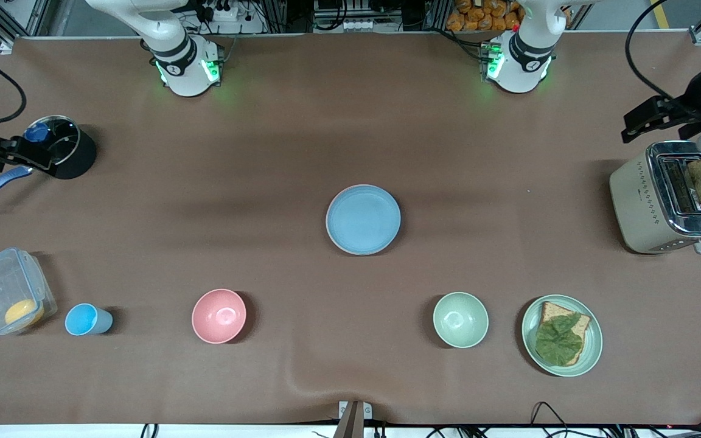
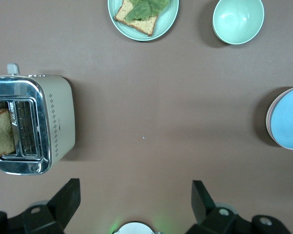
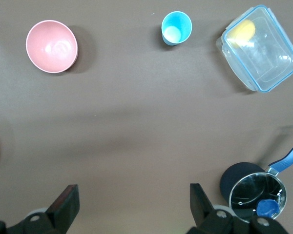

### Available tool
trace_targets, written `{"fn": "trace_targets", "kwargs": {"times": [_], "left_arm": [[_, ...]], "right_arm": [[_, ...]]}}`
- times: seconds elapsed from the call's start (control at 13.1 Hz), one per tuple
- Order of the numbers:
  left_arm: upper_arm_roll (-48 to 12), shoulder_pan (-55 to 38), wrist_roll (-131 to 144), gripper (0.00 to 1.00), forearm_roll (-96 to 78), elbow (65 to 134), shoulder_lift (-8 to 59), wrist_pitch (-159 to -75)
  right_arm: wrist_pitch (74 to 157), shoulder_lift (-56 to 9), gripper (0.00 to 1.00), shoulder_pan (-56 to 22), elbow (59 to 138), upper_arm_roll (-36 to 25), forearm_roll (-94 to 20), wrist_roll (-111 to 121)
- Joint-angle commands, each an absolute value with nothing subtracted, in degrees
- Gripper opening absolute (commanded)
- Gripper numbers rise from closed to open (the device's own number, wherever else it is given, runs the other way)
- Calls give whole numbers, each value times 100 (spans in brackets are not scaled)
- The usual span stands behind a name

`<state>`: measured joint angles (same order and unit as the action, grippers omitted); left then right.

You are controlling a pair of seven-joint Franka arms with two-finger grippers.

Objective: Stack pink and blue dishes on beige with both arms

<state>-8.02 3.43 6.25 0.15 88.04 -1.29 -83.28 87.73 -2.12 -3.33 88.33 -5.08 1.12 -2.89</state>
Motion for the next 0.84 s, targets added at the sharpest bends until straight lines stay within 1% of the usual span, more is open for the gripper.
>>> {"fn": "trace_targets", "kwargs": {"times": [0.0, 0.77], "left_arm": [[-853, 387, 624, 100, 141, 9009, -246, -8499], [-844, 387, 633, 100, 149, 8938, -176, -8464]], "right_arm": [[8815, -176, 100, -158, 8859, -316, 264, -343], [8798, -229, 100, -185, 8842, -343, 176, -396]]}}
